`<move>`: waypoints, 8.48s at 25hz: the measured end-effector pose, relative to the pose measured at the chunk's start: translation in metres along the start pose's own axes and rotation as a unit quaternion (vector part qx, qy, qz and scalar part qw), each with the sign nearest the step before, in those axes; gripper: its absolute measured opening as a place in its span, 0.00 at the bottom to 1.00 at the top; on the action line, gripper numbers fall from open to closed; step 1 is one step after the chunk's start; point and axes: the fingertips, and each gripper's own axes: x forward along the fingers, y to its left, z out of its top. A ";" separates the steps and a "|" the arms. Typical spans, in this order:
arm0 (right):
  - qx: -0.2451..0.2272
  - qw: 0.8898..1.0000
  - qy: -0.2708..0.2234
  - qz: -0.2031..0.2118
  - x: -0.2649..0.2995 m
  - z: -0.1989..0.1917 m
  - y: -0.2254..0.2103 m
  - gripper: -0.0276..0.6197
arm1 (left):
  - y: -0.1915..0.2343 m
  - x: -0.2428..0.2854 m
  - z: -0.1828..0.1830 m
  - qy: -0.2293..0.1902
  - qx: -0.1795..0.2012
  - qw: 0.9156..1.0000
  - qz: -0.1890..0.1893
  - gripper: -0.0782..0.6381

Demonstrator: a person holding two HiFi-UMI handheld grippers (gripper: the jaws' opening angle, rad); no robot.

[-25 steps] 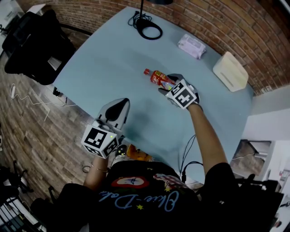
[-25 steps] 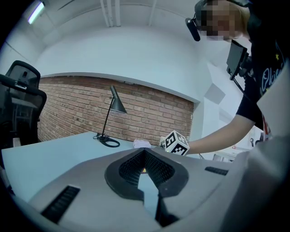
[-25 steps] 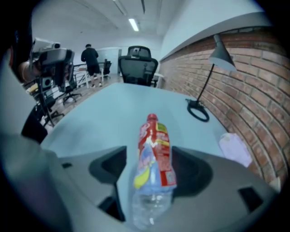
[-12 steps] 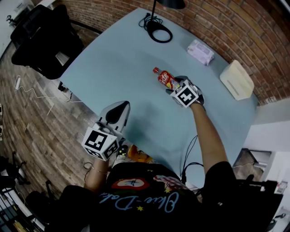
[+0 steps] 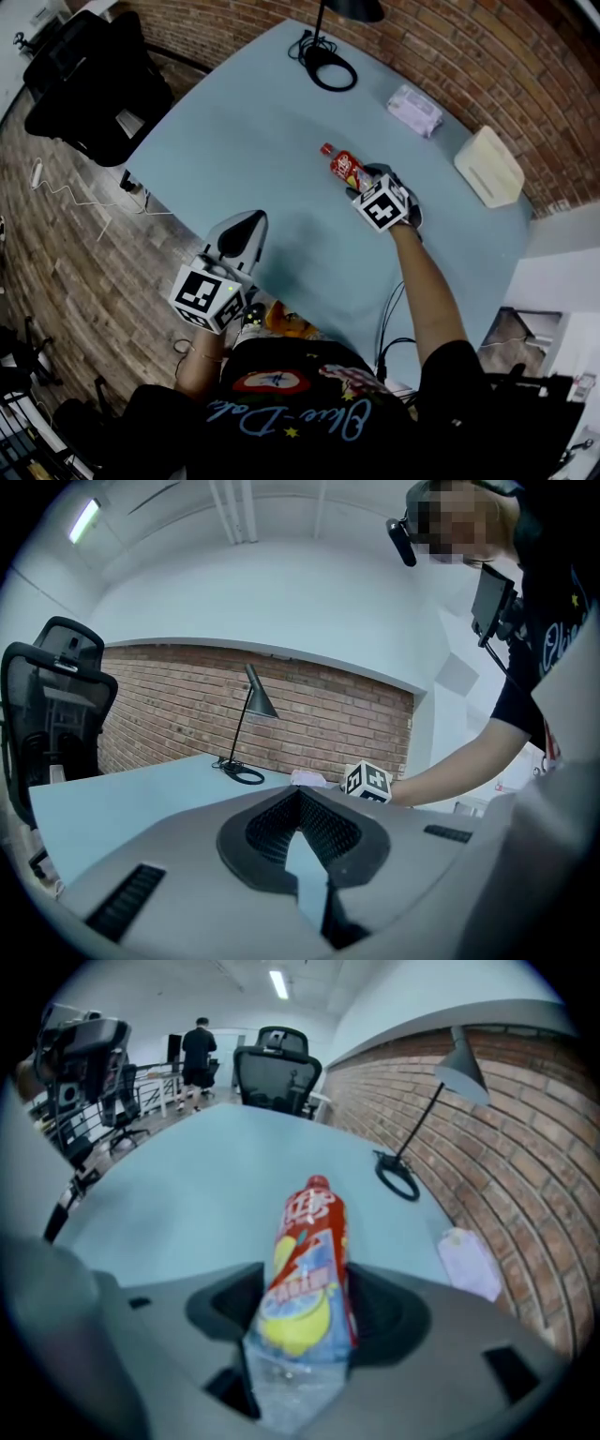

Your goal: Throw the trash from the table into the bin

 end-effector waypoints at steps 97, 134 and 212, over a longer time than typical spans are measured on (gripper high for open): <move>0.384 0.896 -0.140 -0.172 -0.157 -0.017 0.165 0.48 | 0.015 -0.053 0.011 -0.001 0.045 0.983 -0.176 0.12; 0.351 0.856 -0.293 -0.241 -0.362 -0.089 0.305 0.48 | -0.176 -0.205 -0.034 0.005 0.091 0.971 -0.223 0.12; 0.260 0.864 -0.424 -0.078 -0.472 -0.161 0.436 0.48 | -0.324 -0.352 -0.095 0.001 0.126 0.990 -0.062 0.12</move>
